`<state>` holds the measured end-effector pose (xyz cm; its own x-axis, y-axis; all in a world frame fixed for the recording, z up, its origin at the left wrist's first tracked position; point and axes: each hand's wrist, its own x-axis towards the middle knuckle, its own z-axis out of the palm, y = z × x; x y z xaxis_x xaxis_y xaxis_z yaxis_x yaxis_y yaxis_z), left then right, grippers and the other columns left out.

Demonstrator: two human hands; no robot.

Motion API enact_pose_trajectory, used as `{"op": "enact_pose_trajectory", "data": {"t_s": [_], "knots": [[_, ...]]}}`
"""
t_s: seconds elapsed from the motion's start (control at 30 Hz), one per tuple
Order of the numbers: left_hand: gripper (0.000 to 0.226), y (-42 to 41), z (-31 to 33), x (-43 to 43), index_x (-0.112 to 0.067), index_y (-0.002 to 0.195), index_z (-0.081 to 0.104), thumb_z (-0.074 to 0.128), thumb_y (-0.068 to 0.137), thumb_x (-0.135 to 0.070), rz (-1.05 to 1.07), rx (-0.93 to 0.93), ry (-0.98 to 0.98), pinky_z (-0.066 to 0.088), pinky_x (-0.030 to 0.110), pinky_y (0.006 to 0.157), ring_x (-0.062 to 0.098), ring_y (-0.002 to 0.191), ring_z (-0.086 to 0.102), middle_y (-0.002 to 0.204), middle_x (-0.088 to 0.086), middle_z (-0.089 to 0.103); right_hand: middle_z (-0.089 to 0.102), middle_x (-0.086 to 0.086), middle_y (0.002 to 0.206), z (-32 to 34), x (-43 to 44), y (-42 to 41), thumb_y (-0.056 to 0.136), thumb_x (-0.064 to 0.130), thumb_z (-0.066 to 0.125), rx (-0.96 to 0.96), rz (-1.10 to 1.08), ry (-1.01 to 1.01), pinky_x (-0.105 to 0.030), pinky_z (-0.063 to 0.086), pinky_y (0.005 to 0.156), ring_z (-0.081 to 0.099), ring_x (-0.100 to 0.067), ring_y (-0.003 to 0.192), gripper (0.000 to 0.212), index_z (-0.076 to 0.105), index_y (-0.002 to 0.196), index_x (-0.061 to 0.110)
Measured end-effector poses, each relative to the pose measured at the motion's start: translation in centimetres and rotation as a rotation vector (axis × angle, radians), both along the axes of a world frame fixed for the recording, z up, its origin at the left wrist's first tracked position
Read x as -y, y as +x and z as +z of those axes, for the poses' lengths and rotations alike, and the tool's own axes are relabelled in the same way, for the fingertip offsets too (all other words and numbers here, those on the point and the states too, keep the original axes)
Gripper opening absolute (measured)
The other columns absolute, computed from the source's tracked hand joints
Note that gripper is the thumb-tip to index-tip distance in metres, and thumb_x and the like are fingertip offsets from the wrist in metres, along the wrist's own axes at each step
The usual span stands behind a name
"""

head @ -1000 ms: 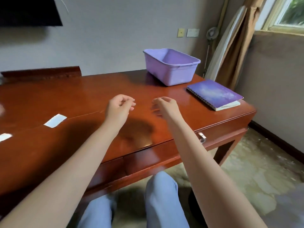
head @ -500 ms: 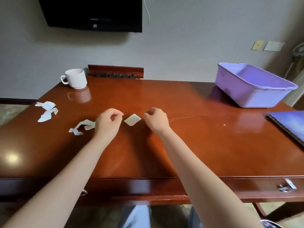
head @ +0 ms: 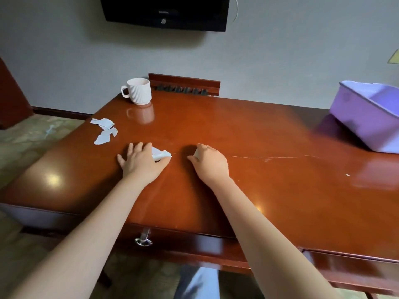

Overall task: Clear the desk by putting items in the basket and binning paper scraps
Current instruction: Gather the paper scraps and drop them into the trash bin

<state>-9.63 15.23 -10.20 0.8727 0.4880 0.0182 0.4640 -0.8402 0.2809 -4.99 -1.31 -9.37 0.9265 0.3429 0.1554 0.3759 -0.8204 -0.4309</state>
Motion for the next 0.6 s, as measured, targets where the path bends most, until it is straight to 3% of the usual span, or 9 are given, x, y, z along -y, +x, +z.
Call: {"op": "enact_pose_trajectory", "data": {"t_s": [0.1, 0.2, 0.37, 0.6], "knots": [[0.07, 0.6, -0.1, 0.5, -0.022, 0.146, 0.028, 0.035, 0.09, -0.063, -0.103, -0.002, 0.049, 0.009, 0.052, 0.115, 0.027, 0.146, 0.01, 0.157, 0.003, 0.02, 0.063, -0.008, 0.119, 0.3, 0.6, 0.2, 0.093, 0.042, 0.054, 0.027, -0.004, -0.029, -0.033, 0.047, 0.082, 0.059, -0.031, 0.107, 0.046, 0.049, 0.129, 0.014], [0.062, 0.7, -0.2, 1.0, -0.021, 0.142, 0.037, 0.038, 0.092, -0.057, -0.163, 0.072, 0.054, 0.02, 0.044, 0.114, 0.027, 0.14, 0.023, 0.151, 0.003, 0.031, 0.064, -0.005, 0.122, 0.4, 1.2, 0.6, 0.09, 0.046, 0.058, 0.009, -0.008, -0.015, -0.033, 0.047, 0.085, 0.058, -0.03, 0.109, 0.054, 0.046, 0.136, 0.019], [0.043, 0.5, -0.6, 1.3, -0.016, 0.118, 0.05, 0.047, 0.091, -0.05, -0.164, 0.2, 0.091, 0.04, 0.037, 0.095, 0.026, 0.117, 0.041, 0.128, 0.008, 0.046, 0.064, -0.001, 0.123, 0.0, 1.3, 0.8, 0.088, 0.047, 0.061, 0.012, -0.02, 0.036, -0.032, 0.045, 0.089, 0.057, -0.028, 0.111, 0.054, 0.048, 0.135, 0.024], [0.039, 0.7, -0.4, 1.6, -0.012, 0.105, 0.052, 0.049, 0.09, -0.049, -0.144, 0.233, 0.103, 0.05, 0.034, 0.088, 0.023, 0.104, 0.052, 0.112, 0.009, 0.055, 0.061, 0.0, 0.127, -0.1, 1.4, 1.2, 0.087, 0.04, 0.065, 0.013, -0.001, 0.075, -0.032, 0.044, 0.094, 0.056, -0.025, 0.116, 0.053, 0.049, 0.133, 0.022]]}}
